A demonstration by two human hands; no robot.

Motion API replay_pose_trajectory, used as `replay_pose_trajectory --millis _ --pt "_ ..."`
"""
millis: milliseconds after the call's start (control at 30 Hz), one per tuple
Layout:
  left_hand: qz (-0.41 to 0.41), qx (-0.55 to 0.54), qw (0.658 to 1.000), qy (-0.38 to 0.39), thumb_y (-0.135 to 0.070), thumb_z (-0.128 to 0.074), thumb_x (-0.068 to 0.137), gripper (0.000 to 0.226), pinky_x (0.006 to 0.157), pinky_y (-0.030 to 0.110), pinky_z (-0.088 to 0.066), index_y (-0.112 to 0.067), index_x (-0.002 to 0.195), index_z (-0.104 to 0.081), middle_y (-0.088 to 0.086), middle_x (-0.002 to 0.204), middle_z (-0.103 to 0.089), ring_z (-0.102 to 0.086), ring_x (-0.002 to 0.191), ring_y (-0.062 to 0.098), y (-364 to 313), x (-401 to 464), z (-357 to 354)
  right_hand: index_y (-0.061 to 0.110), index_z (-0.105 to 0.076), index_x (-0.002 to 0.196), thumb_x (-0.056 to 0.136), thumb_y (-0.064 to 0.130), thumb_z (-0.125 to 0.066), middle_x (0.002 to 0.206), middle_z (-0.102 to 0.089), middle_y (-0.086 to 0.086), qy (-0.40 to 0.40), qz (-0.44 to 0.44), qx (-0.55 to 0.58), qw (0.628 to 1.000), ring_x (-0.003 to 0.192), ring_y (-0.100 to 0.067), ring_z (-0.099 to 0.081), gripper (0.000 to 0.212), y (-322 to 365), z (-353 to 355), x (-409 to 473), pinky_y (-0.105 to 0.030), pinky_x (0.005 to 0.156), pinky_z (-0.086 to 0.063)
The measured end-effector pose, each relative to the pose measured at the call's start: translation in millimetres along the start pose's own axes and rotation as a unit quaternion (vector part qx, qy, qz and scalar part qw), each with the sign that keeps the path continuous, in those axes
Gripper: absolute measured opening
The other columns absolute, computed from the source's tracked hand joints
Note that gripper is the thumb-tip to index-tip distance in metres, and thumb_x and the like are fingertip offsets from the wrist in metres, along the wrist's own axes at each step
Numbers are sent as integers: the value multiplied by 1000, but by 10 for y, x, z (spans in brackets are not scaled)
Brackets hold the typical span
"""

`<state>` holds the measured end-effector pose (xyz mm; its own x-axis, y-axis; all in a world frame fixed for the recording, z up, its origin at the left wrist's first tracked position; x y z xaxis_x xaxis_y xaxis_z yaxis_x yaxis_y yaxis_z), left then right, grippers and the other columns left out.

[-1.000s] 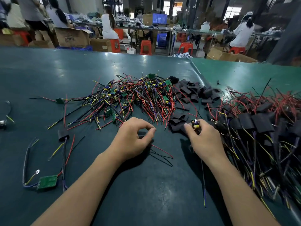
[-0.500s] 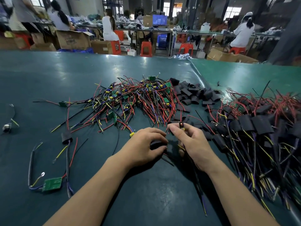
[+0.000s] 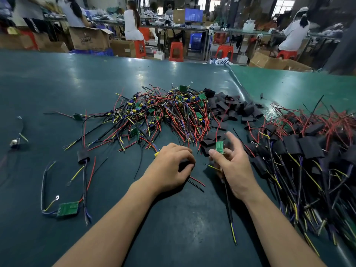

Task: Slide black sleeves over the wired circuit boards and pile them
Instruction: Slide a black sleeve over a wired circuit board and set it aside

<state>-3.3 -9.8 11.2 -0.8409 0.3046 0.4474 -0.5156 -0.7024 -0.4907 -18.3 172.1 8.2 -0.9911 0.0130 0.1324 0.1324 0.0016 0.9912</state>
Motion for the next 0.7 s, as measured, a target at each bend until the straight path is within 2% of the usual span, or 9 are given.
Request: replay_pose_trajectory --millis 33,100,200,267,367,467,567,633,700 --pt "-1 0 1000 -3 -19 -70 87 8 98 42 -42 -18 94 -74 -4 115 -68 -55 110 18 2 0 -5 32 -40 140 91 10 -68 80 -72 -2 -3 -2 21 1000 60 -8 -63 60 5 14 -15 -22 52 -49" --pt "-1 0 1000 -6 -18 -70 87 15 99 38 -42 -18 102 -72 -5 117 -68 -57 110 17 6 -6 -10 31 -48 130 93 9 -66 78 -71 -10 4 11 47 999 40 -11 -50 47 55 38 -49 -20 37 -38" --pt "10 -5 1000 -9 -18 -68 88 31 107 31 -40 -17 119 -67 -2 131 -61 -54 121 15 3 -14 8 22 -58 110 95 12 -61 83 -74 -15 20 28 63 997 30 -14 -37 18 97 72 -89 -17 33 -31" --pt "17 4 1000 -9 -20 -67 88 30 106 32 -40 -16 118 -67 -2 129 -62 -53 121 15 -8 -16 17 17 -57 109 100 19 -53 88 -74 -18 18 15 98 995 31 -15 -40 10 97 74 -104 -17 34 -32" --pt "4 87 996 1 -30 -65 89 20 97 37 -37 -20 103 -74 -8 114 -69 -52 113 19 -36 -6 5 10 -57 115 98 9 -31 100 -73 -23 24 -24 192 981 41 -23 -51 31 102 77 -113 -20 39 -36" --pt "27 99 995 -5 -32 -62 90 20 95 36 -34 -23 102 -75 -7 116 -68 -51 110 22 -33 -12 5 7 -56 118 85 -7 -26 110 -73 -17 16 -34 216 976 48 -23 -60 47 81 107 -113 -20 42 -39" --pt "36 87 995 -17 -27 -63 90 16 92 36 -35 -25 102 -74 -10 111 -70 -52 103 22 -25 -25 9 10 -57 113 92 -15 -36 112 -73 -11 -14 -13 176 984 51 -20 -64 39 81 67 -110 -21 45 -45" --pt "37 66 997 -23 -26 -65 89 17 90 31 -33 -25 105 -73 -10 108 -71 -51 101 21 -16 -41 22 12 -57 108 95 -9 -50 110 -74 -8 -31 10 149 988 58 -17 -67 25 90 21 -110 -22 47 -50" --pt "46 52 997 -27 -27 -67 89 25 89 30 -32 -23 114 -68 -5 107 -70 -52 102 22 -12 -54 33 14 -57 104 94 2 -60 105 -75 -5 -43 19 131 990 56 -18 -67 16 86 11 -115 -21 43 -48"
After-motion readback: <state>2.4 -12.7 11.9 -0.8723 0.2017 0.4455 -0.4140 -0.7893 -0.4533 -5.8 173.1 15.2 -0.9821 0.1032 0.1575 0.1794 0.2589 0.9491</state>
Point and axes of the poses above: each hand's wrist, its own x-axis towards the middle knuckle, its own z-axis out of the back of the hand, y = z × x, the point moved 3 cm from there along x, towards the middle knuckle
